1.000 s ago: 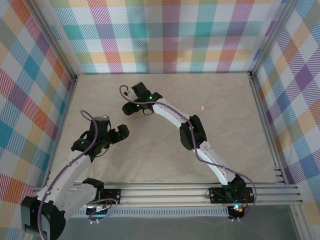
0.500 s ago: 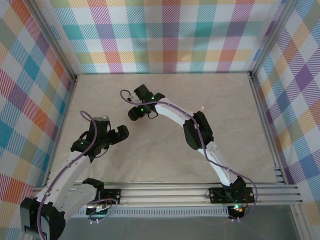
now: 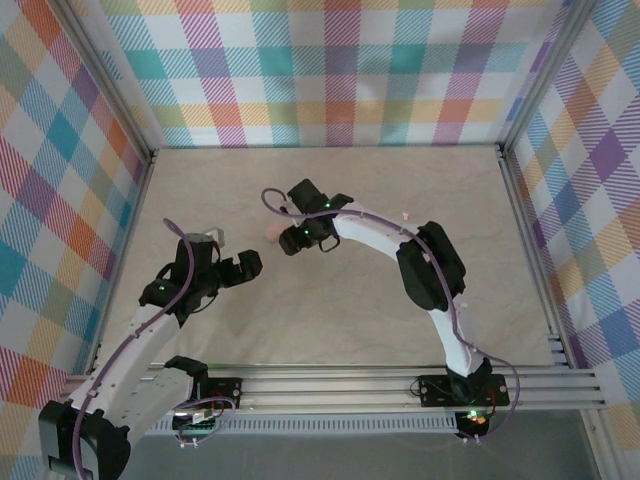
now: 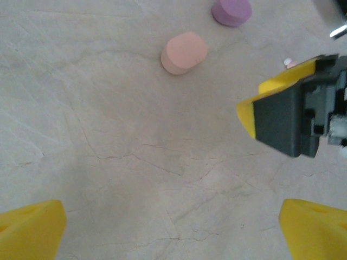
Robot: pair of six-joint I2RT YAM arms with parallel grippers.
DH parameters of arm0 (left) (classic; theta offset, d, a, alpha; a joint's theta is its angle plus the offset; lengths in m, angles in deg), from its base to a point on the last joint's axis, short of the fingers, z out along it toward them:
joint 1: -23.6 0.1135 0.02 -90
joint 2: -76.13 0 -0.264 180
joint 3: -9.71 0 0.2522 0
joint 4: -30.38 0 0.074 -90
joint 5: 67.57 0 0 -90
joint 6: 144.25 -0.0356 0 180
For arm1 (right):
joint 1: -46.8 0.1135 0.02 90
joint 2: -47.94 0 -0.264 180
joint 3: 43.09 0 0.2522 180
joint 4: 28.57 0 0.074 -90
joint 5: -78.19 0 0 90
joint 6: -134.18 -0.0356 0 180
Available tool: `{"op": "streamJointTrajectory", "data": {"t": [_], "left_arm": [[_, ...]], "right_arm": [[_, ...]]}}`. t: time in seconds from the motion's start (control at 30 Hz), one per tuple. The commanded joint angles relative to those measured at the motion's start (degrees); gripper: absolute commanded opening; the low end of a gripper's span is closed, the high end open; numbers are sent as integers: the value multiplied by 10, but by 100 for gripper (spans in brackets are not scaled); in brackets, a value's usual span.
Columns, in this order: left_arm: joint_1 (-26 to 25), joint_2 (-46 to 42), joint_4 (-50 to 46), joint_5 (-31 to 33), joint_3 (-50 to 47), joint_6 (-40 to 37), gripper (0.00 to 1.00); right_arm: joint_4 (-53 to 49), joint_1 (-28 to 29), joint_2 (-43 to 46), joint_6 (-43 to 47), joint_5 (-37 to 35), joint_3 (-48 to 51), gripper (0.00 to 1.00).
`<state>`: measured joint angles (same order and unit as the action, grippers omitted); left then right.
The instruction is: Insert wireless bluetooth earbuds into charging case
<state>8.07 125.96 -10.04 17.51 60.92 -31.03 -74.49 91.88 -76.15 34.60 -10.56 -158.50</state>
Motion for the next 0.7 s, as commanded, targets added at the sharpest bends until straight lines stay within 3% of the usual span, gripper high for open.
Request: {"op": "streamJointTrajectory", "data": {"t": [0.0, 0.17, 0.23, 0.37, 0.67], "left_arm": [[8, -9, -5, 11, 12, -22, 100], [7, -27, -12, 16, 12, -26, 100], [8, -37, -10, 16, 9, -29, 100], [8, -46, 4, 18, 0, -27, 100], [9, 0, 15, 5, 14, -21, 100]], "right_arm": [[10, 5, -3, -103, -36, -32, 67], [-32, 11, -94, -127, -67, -158, 70], [-122, 16, -159, -141, -140, -281, 72], [-259, 17, -284, -194, -156, -523, 77], [-191, 25, -301, -238, -195, -475, 81]]}}
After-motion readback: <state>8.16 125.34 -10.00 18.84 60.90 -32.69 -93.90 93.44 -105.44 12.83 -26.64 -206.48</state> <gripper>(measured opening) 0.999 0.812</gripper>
